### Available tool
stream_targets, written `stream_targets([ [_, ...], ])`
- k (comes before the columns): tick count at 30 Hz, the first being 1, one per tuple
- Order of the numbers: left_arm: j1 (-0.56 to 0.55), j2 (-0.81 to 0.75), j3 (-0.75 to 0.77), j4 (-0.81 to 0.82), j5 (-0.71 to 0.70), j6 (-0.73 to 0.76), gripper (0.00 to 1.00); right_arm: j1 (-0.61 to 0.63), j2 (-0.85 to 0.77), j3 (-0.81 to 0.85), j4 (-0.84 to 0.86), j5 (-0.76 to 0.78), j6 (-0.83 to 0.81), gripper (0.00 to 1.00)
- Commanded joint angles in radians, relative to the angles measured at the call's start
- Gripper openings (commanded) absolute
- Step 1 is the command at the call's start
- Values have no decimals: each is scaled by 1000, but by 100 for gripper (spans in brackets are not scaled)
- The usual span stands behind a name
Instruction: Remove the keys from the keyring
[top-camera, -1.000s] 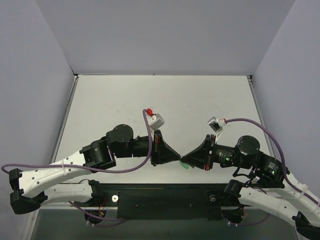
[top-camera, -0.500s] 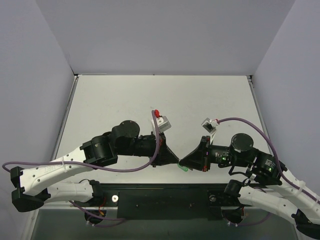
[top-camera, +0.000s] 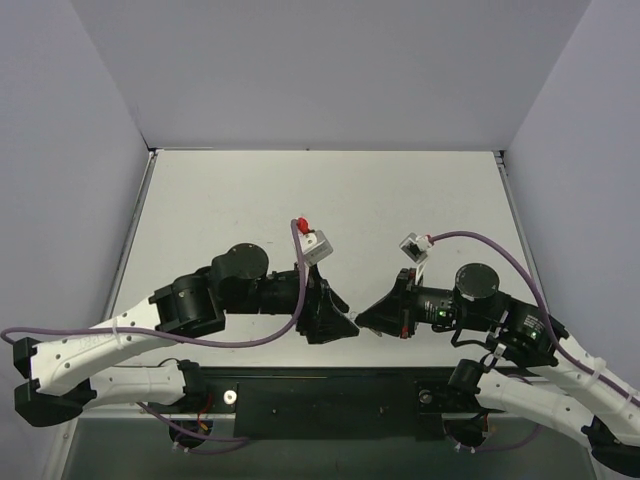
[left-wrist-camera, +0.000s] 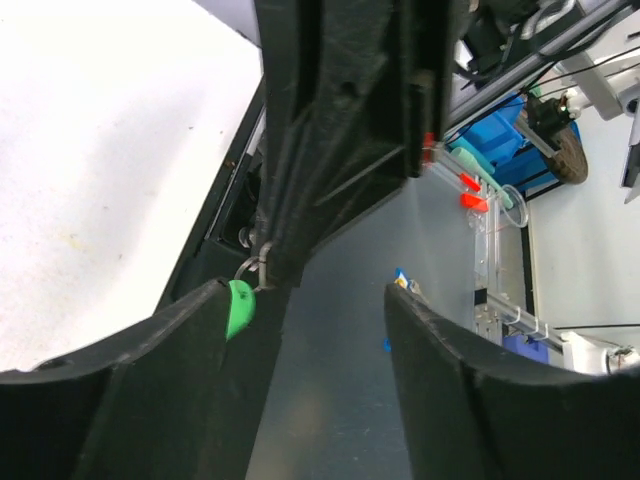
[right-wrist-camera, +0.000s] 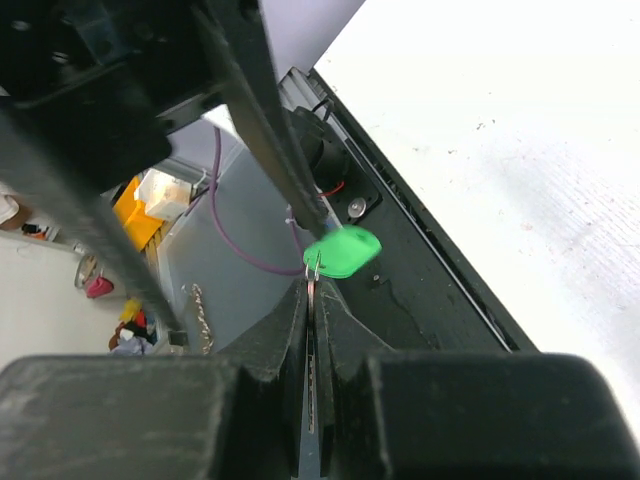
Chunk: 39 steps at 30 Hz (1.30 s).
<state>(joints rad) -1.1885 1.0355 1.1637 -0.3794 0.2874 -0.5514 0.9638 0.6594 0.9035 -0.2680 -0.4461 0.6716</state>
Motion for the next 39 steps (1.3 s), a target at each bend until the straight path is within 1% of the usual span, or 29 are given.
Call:
stream_targets([
  [1,-10,-83,13,89,-54,-27,79,1,17,40,30,37,-14,0],
  [3,-8,-109,-5,103,-86,-38,81,3,19,49,30,38,-21,0],
  [7,-10,-170,-71,203,-155,-79,81,0,23,63,62,46,-30,0],
  [11,-8,-216,-137,327,-198,-94,78,-11,52,83,101,35,-53,0],
  [13,-5,-227,-147,364,-214,-82,78,-46,81,95,136,-8,-55,0],
  [14,-2,-226,-147,364,-238,-78,77,-91,95,101,148,-63,-44,0],
  [15,9,-227,-142,364,-246,-74,77,-123,120,109,188,-89,-21,0],
  [16,18,-227,-141,364,-260,-71,76,-178,132,107,213,-158,2,0],
  [18,42,-229,-118,358,-278,-77,76,-264,163,109,294,-238,68,0],
  [19,70,-226,-110,317,-322,-84,75,-281,187,115,321,-261,77,0],
  [20,85,-218,-83,294,-367,-100,75,-319,200,132,325,-296,85,0],
  [22,150,-204,-46,206,-434,-140,74,-364,252,152,322,-331,98,0],
  [23,194,-201,-33,165,-456,-154,73,-390,261,158,320,-335,106,0],
  [24,211,-200,-21,146,-488,-171,73,-402,284,172,303,-333,120,0],
  [26,277,-187,5,94,-491,-180,73,-431,310,196,271,-324,138,0],
  [27,312,-180,11,56,-484,-182,73,-441,316,207,218,-312,138,0],
  [29,360,-152,43,-5,-475,-188,73,-441,313,236,120,-229,128,0],
  [30,392,-134,54,-19,-467,-199,73,-439,292,244,52,-145,119,0],
  [31,409,-126,57,-35,-449,-200,72,-439,275,235,38,-70,123,0],
  [33,440,-115,42,-10,-410,-205,71,-439,215,172,52,10,184,0],
  [34,452,-120,21,8,-395,-199,70,-439,172,96,125,20,239,0],
  [36,461,-130,-8,56,-367,-173,70,-439,155,17,253,-28,293,0],
  [37,464,-140,-15,75,-354,-151,70,-441,164,17,254,-79,287,0],
  [38,475,-140,-15,77,-343,-142,70,-441,187,40,218,-94,242,0],
  [39,484,-137,-10,74,-300,-122,70,-441,198,51,214,-136,220,0],
])
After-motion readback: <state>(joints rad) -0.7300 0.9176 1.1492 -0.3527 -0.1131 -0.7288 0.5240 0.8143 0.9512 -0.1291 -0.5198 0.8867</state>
